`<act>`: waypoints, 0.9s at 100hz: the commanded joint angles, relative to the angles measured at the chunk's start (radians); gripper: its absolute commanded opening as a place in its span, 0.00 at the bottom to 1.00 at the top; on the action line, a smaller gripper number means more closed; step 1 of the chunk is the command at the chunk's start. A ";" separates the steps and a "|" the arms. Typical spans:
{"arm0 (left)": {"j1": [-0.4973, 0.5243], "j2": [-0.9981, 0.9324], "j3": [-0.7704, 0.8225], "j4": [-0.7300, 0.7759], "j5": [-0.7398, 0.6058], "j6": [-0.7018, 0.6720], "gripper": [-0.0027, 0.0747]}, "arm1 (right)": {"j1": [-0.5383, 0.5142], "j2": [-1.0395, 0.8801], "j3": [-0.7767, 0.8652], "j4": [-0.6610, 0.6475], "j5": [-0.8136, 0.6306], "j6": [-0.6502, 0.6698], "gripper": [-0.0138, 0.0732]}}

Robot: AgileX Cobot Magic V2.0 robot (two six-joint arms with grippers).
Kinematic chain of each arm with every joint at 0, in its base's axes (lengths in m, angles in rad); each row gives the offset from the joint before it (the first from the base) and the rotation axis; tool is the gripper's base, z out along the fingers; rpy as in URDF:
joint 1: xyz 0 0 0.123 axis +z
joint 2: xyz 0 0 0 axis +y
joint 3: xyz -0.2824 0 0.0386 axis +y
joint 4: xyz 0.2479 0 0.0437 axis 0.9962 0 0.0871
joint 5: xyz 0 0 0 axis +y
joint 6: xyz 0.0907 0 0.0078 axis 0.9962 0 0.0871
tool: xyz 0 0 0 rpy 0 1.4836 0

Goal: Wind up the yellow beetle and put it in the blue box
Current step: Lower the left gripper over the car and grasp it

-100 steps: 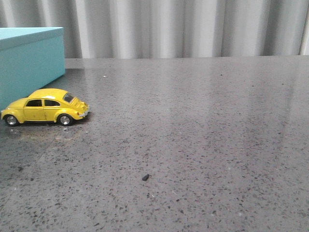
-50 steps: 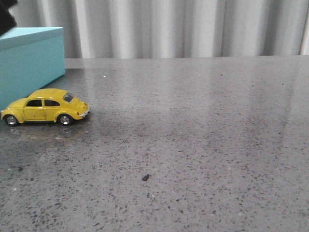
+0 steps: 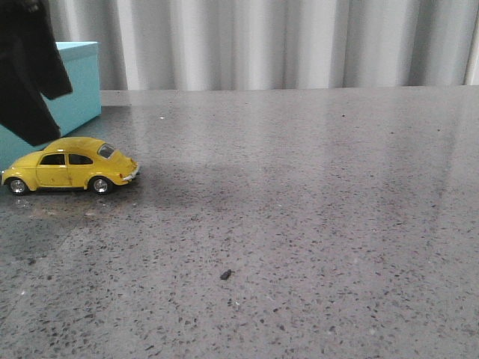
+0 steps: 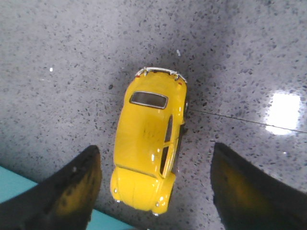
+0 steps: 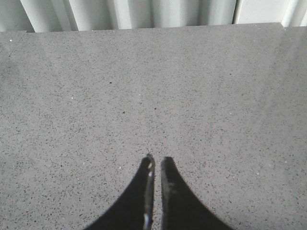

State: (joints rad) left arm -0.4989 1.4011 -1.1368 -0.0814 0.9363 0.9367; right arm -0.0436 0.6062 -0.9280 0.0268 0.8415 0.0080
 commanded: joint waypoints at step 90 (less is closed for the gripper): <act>-0.007 0.068 -0.034 0.045 -0.125 0.001 0.62 | 0.001 0.000 -0.023 -0.002 -0.067 -0.008 0.11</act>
State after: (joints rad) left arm -0.4989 1.4879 -1.1411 -0.0298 0.8410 0.9421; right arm -0.0436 0.6062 -0.9280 0.0268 0.8415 0.0063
